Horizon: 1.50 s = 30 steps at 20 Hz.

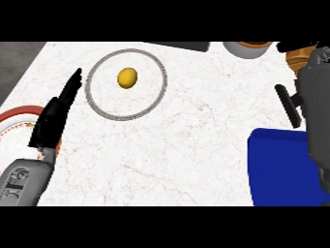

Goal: Pick the croissant from the tray and place it in the tiered basket

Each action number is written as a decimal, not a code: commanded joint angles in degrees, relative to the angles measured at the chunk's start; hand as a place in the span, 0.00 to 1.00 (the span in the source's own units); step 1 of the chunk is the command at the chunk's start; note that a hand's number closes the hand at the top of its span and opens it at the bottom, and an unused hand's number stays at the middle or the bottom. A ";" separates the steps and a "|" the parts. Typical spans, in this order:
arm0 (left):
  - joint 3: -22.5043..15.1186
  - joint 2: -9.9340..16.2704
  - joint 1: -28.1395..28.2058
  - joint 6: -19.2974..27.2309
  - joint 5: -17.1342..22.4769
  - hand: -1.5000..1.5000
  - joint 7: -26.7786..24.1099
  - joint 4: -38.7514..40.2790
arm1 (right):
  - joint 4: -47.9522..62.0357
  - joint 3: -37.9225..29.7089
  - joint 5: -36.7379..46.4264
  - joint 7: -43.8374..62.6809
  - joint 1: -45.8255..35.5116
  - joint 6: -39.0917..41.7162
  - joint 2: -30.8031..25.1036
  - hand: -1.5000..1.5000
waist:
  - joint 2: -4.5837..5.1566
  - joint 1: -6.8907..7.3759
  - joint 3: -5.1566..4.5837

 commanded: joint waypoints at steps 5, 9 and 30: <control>-0.71 -0.16 -1.09 -0.26 -0.73 0.50 0.70 1.04 | 9.18 0.78 18.76 10.24 -17.33 -2.21 -8.81 1.00 | 0.01 0.69 -0.08; -1.05 -1.03 -2.36 -0.08 -0.83 0.50 1.05 1.68 | 15.65 1.29 26.10 11.73 -23.61 0.55 -10.05 1.00 | 0.18 0.04 -0.02; 2.59 0.47 -0.65 0.25 0.57 0.50 1.51 1.66 | 43.86 -5.36 40.96 9.83 -39.96 11.43 -16.92 1.00 | -0.93 -4.25 0.42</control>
